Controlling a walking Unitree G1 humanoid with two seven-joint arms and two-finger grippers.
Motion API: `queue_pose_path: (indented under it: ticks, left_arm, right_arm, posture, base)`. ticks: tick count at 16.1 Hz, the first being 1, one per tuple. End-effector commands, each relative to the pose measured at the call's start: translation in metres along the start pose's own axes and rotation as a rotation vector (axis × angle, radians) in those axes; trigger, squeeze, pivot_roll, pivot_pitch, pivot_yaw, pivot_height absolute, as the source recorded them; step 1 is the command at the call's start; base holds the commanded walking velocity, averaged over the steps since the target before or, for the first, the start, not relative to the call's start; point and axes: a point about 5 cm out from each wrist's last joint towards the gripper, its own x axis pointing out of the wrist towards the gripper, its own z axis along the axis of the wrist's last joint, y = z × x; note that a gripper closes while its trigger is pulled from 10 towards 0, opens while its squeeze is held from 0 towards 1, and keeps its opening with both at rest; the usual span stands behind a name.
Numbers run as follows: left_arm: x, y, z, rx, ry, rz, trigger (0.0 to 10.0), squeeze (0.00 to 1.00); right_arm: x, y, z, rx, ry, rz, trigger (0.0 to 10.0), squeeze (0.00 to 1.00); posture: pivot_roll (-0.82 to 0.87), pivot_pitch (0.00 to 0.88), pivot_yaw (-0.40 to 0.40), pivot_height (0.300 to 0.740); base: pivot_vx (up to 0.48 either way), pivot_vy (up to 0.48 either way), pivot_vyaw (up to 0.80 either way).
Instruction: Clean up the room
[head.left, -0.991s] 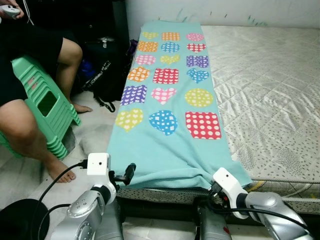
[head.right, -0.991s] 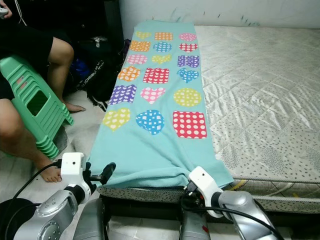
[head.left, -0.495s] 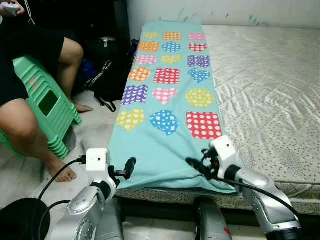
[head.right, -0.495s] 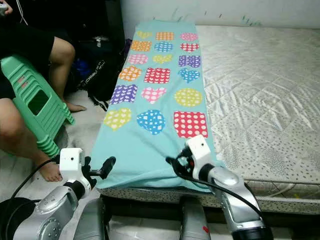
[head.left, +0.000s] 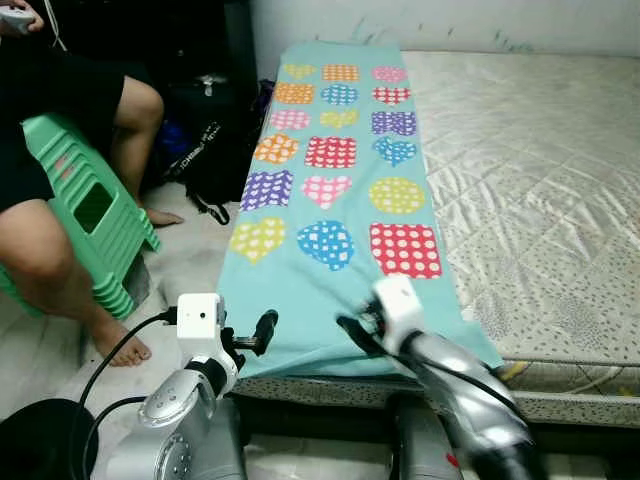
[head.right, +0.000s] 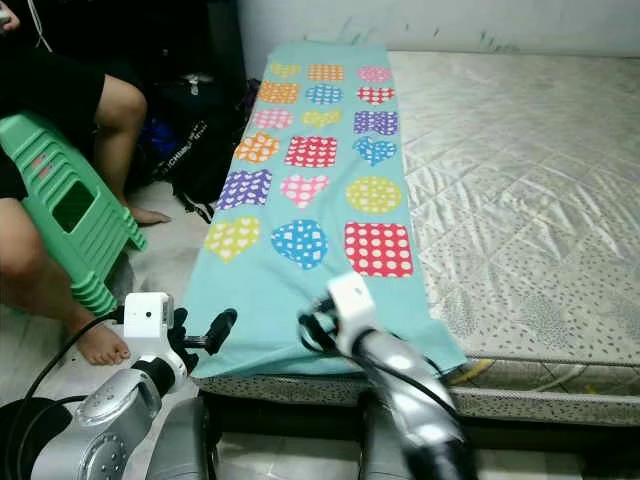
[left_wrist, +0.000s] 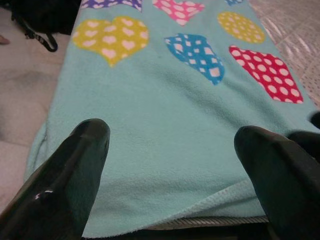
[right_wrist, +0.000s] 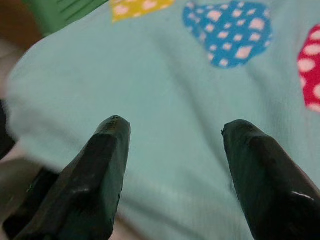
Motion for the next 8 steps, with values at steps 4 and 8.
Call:
queue_pose_path:
  ticks: [4,8]
  left_arm:
    - [-0.003,0.003,0.004,0.003,-0.017,0.013,10.0,0.00]
    - [-0.003,-0.001,0.003,-0.017,-0.014,-0.017,10.0,0.00]
  right_arm:
    - [0.017,0.004,-0.013,-0.036,0.083,-0.072,10.0,0.00]
    - [0.030,0.012,-0.028,-0.064,0.179,-0.078,10.0,0.00]
  posture:
    - [-0.02,0.023,0.005,0.569]
    - [-0.02,0.027,0.003,0.569]
  base:
    - [0.000,0.000,0.00]
    - [0.000,0.000,0.00]
